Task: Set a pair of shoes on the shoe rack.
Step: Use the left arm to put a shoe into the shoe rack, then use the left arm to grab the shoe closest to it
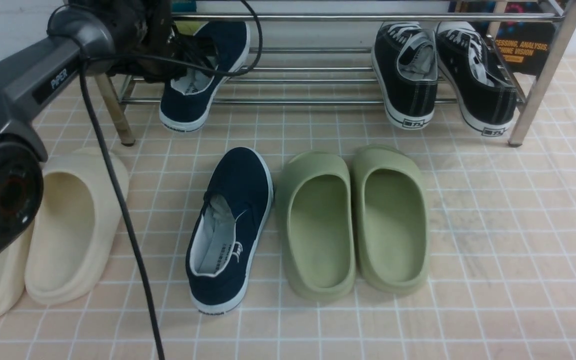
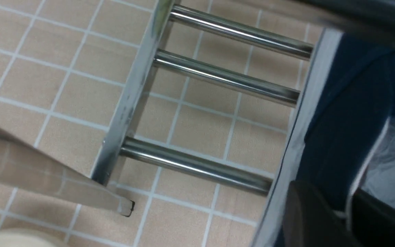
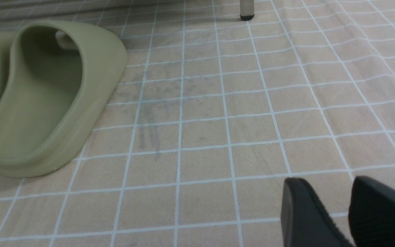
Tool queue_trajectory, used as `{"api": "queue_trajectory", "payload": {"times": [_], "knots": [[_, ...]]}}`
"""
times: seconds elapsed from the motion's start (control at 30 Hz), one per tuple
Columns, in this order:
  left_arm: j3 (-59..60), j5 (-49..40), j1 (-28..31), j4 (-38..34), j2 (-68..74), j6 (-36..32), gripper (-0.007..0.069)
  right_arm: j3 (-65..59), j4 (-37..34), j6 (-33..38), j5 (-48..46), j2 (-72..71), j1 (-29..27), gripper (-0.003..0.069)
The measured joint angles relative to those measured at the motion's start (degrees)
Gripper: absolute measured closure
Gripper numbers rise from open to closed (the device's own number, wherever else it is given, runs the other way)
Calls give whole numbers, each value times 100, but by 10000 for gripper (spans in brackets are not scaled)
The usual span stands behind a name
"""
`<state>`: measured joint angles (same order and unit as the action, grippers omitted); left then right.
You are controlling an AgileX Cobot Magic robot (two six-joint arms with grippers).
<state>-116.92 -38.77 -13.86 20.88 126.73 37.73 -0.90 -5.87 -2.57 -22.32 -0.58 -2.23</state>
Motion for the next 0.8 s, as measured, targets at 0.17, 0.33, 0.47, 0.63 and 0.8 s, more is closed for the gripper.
{"api": "queue_trajectory", "payload": {"times": [0.17,0.33,0.47,0.63,0.8], "knots": [[-47,-33,15,-294,-12,-237,293,0,0,0,0,0,0,419],[-46,-702,15,-392,-358,-747,219,0,0,0,0,0,0,419],[-52,-1670,7,-615,-902,-1734,250,0,0,0,0,0,0,419],[615,-3031,0,-1538,-1715,-3096,384,0,0,0,0,0,0,419],[2804,-2772,-93,-2543,-2417,-3550,425,0,0,4,0,0,0,419]]}}
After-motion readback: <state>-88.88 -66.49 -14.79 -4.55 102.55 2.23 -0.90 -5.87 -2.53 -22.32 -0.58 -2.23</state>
